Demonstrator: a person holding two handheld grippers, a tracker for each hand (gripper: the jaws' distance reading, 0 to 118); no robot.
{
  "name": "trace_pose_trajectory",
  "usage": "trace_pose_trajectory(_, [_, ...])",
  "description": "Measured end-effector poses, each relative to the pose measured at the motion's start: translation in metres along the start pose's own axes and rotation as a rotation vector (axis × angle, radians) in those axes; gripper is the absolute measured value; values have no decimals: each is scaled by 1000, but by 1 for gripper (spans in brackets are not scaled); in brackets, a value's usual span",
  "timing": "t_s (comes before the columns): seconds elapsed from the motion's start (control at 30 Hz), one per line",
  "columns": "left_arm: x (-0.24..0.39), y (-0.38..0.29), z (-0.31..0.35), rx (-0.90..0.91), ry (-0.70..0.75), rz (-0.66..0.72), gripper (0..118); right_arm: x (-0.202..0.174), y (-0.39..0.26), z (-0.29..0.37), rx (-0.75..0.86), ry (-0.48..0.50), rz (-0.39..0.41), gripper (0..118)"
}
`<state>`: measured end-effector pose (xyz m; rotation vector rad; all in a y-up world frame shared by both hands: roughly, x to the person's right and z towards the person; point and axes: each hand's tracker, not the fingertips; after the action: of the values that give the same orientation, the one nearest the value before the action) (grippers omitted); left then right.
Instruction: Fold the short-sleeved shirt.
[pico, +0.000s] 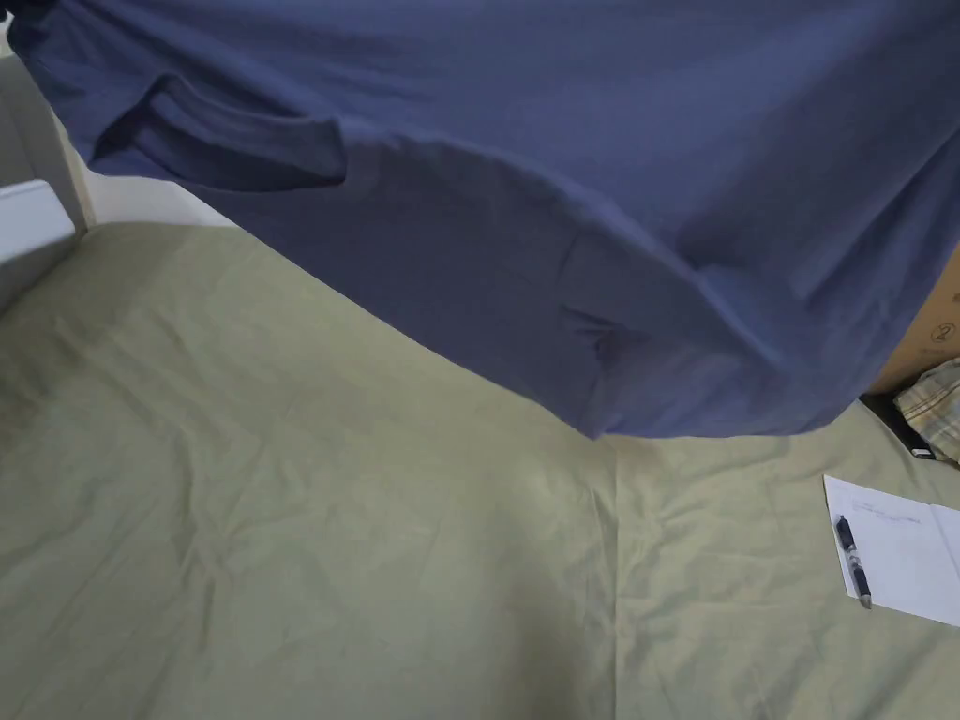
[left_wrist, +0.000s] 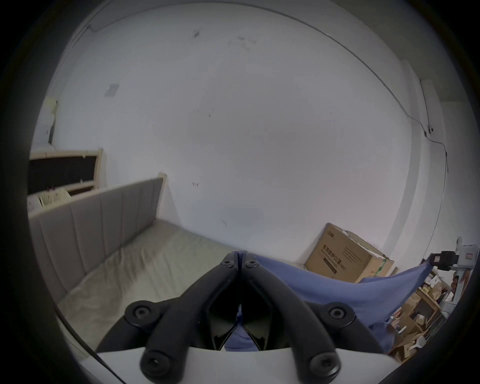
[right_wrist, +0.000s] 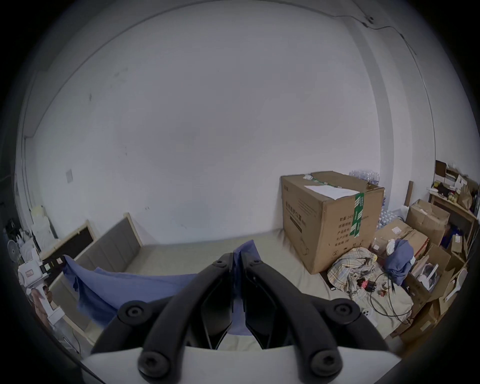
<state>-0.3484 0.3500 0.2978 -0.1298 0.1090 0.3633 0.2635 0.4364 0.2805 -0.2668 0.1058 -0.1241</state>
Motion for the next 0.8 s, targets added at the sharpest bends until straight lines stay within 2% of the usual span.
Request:
trace_pose_trajectory(0.13, [7,26,12,8,-5,-2,0,-9,7,16,22,-8,17,4])
trace_pose_trajectory(0.23, [11,40,12,11,0,1,0,-2,3,3,36,-23,27,4])
trace_pose_trajectory(0.33, [15,47,8,26,26,7,0,-12,11,8,42,-20,18,4])
trace_pose_trajectory(0.4, [16,50,-1,28,42,15,0,-18,25,2,77,-27,43,4])
trace_pose_trajectory(0.6, [24,61,-45,-1,130,-43,0,-39,25,-35,51,-46,83,4])
trace_pose_trajectory(0.8, [46,72,-111,-7,306,-160,0,-54,31,-111,-10,-105,63,4])
